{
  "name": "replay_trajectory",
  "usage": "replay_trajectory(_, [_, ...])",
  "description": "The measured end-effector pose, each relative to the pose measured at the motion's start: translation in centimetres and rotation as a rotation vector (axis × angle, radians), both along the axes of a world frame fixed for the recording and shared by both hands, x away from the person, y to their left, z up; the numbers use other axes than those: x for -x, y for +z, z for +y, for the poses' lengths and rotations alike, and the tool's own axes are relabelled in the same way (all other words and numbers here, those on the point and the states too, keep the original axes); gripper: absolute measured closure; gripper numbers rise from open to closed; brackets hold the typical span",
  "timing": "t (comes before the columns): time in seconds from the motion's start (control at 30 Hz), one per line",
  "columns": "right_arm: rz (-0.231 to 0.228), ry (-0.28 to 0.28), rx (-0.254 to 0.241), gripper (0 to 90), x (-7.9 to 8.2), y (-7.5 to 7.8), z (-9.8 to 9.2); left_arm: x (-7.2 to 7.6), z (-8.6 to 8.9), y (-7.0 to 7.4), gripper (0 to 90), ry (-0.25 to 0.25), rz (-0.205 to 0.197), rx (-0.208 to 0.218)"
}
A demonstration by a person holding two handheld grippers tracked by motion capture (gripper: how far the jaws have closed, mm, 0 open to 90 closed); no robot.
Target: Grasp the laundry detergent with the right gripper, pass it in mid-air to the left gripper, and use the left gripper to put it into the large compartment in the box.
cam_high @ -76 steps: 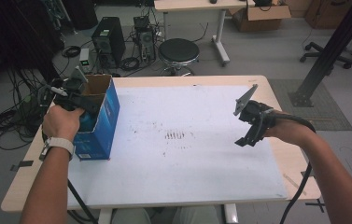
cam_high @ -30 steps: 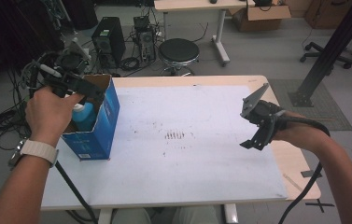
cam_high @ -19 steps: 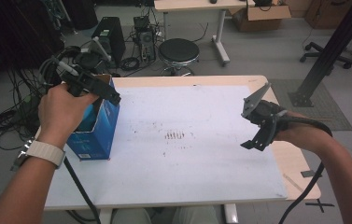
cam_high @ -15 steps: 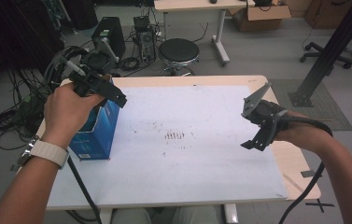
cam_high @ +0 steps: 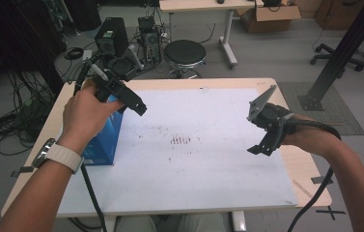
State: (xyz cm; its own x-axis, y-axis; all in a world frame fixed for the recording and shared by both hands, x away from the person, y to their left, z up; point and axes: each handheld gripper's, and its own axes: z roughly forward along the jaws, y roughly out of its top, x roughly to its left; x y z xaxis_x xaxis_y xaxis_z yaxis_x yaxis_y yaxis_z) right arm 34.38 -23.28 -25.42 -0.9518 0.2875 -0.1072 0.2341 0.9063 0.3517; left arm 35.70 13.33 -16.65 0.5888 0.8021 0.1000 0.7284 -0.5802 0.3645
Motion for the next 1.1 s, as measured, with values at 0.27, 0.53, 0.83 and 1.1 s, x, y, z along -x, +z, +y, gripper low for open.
replay_trajectory(0.27, [0.004, 0.009, 0.009, 6.4, -0.1, 0.0, 0.6, -0.9, -1.8, -0.8, 6.8, -0.077, 0.023, -0.004])
replay_trajectory(0.53, [0.012, 0.009, 0.021, 6.3, -0.4, 0.1, 0.9, -1.6, -3.1, -1.4, 6.9, -0.181, 0.04, -0.027])
replay_trajectory(0.83, [0.024, 0.01, 0.037, 6.3, -0.8, 0.0, 1.2, -2.4, -4.5, -2.3, 7.6, -0.285, 0.063, -0.036])
replay_trajectory(1.1, [0.025, 0.021, 0.044, 6.2, -1.0, 0.3, 2.0, -3.0, -5.9, -3.0, 7.4, -0.379, 0.084, -0.06])
